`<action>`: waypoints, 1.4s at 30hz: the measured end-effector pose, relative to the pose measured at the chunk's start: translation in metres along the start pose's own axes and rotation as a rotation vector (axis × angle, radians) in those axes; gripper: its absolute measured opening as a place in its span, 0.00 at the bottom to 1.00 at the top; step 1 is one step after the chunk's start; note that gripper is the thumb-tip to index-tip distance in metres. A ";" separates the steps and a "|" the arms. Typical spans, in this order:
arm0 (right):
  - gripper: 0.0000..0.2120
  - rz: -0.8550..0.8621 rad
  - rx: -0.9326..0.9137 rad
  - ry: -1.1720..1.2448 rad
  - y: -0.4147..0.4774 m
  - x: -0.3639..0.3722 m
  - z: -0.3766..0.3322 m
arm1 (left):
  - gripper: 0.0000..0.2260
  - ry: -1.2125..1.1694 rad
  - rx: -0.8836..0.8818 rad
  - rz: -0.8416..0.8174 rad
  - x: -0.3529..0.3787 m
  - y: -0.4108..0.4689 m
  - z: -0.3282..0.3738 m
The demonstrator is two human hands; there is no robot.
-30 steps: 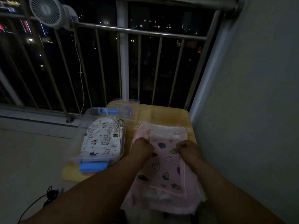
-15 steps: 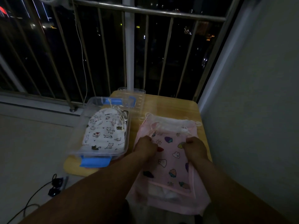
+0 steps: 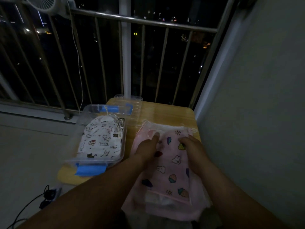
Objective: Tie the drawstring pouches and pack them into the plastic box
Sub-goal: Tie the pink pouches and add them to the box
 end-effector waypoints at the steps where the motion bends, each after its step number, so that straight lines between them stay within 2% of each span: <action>1: 0.23 -0.002 0.005 0.065 -0.005 0.002 -0.003 | 0.09 -0.104 0.053 0.027 -0.001 -0.001 0.003; 2: 0.22 -0.009 0.002 0.114 -0.012 0.004 -0.007 | 0.08 -0.181 0.114 0.054 -0.002 -0.006 0.009; 4: 0.15 -0.039 -0.010 0.154 -0.028 0.007 -0.017 | 0.12 -0.264 0.118 -0.022 0.006 -0.020 0.016; 6: 0.14 -0.077 -0.024 0.162 -0.045 0.013 -0.025 | 0.18 -0.330 0.094 -0.086 0.014 -0.033 0.021; 8: 0.16 -0.126 -0.050 0.157 -0.061 0.018 -0.031 | 0.16 -0.350 0.039 -0.151 0.017 -0.047 0.027; 9: 0.16 -0.147 -0.062 0.147 -0.071 0.021 -0.034 | 0.18 -0.320 -0.016 -0.199 0.021 -0.057 0.028; 12: 0.16 -0.171 -0.077 0.187 -0.090 0.029 -0.040 | 0.35 -0.201 -0.182 -0.293 0.025 -0.071 0.020; 16: 0.15 -0.157 -0.099 0.303 -0.106 0.036 -0.047 | 0.47 -0.182 -0.295 -0.421 0.031 -0.091 0.009; 18: 0.15 -0.160 -0.100 0.336 -0.113 0.042 -0.050 | 0.44 -0.244 -0.263 -0.401 0.031 -0.095 0.010; 22: 0.16 -0.190 -0.082 0.369 -0.126 0.049 -0.049 | 0.25 -0.354 -0.113 -0.272 0.023 -0.099 0.024; 27: 0.26 -0.220 -0.026 0.379 -0.143 0.051 -0.043 | 0.16 -0.367 -0.038 -0.195 0.019 -0.110 0.030; 29: 0.23 -0.180 -0.027 0.387 -0.143 0.046 -0.039 | 0.11 -0.333 -0.008 -0.141 0.018 -0.111 0.027; 32: 0.15 -0.074 -0.084 0.369 -0.144 0.034 -0.038 | 0.12 -0.263 0.023 -0.073 0.016 -0.116 0.020; 37: 0.17 -0.091 -0.025 0.366 -0.155 0.031 -0.035 | 0.21 -0.284 0.071 -0.032 0.010 -0.114 0.011; 39: 0.17 -0.077 -0.025 0.369 -0.158 0.028 -0.032 | 0.20 -0.329 0.110 -0.037 0.011 -0.121 0.015; 42: 0.10 -0.039 -0.032 0.388 -0.163 0.028 -0.030 | 0.19 -0.395 0.119 -0.063 0.014 -0.125 0.017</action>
Point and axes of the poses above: each hand's wrist, its own y-axis towards the middle knuckle, its own x-axis out of the palm, z = x × y, the point moved 6 cm from there along y, towards the middle knuckle, and after that the axes turned 14 degrees about -z, right-handed, at the moved point
